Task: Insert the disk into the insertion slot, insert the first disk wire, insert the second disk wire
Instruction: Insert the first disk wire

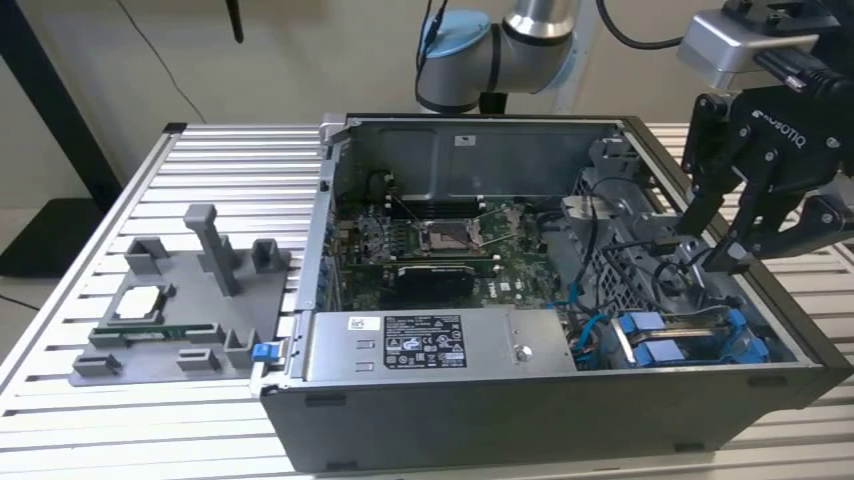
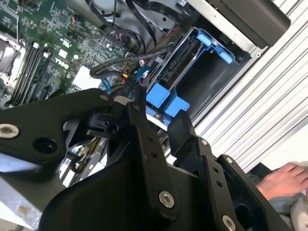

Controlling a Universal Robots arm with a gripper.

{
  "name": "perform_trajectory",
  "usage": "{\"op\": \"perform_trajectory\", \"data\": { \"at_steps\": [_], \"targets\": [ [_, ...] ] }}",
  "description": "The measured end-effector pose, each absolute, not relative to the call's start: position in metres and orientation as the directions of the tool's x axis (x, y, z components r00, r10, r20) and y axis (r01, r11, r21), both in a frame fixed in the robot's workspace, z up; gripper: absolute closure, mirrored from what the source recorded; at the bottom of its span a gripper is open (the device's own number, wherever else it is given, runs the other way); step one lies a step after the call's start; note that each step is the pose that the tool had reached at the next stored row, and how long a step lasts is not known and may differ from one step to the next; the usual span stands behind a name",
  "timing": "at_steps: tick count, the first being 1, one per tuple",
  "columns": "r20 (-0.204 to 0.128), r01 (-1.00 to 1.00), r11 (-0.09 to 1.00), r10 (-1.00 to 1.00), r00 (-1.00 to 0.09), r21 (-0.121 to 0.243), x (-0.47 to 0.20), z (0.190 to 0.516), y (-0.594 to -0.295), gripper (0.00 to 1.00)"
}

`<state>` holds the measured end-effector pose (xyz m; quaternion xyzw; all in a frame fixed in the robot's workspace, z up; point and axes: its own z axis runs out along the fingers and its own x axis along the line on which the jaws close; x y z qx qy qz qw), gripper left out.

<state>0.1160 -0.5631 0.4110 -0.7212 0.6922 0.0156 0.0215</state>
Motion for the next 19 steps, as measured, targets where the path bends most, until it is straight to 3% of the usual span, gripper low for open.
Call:
{"op": "perform_trajectory", "data": {
  "at_steps": [5, 19],
  "targets": [
    [-0.046, -0.999, -0.041, -0.998, 0.04, 0.007, 0.116, 0.408, -0.559, 0.0],
    [-0.046, -0.999, -0.039, -0.998, 0.039, 0.008, 0.112, 0.397, -0.546, 0.0]
  ]
}}
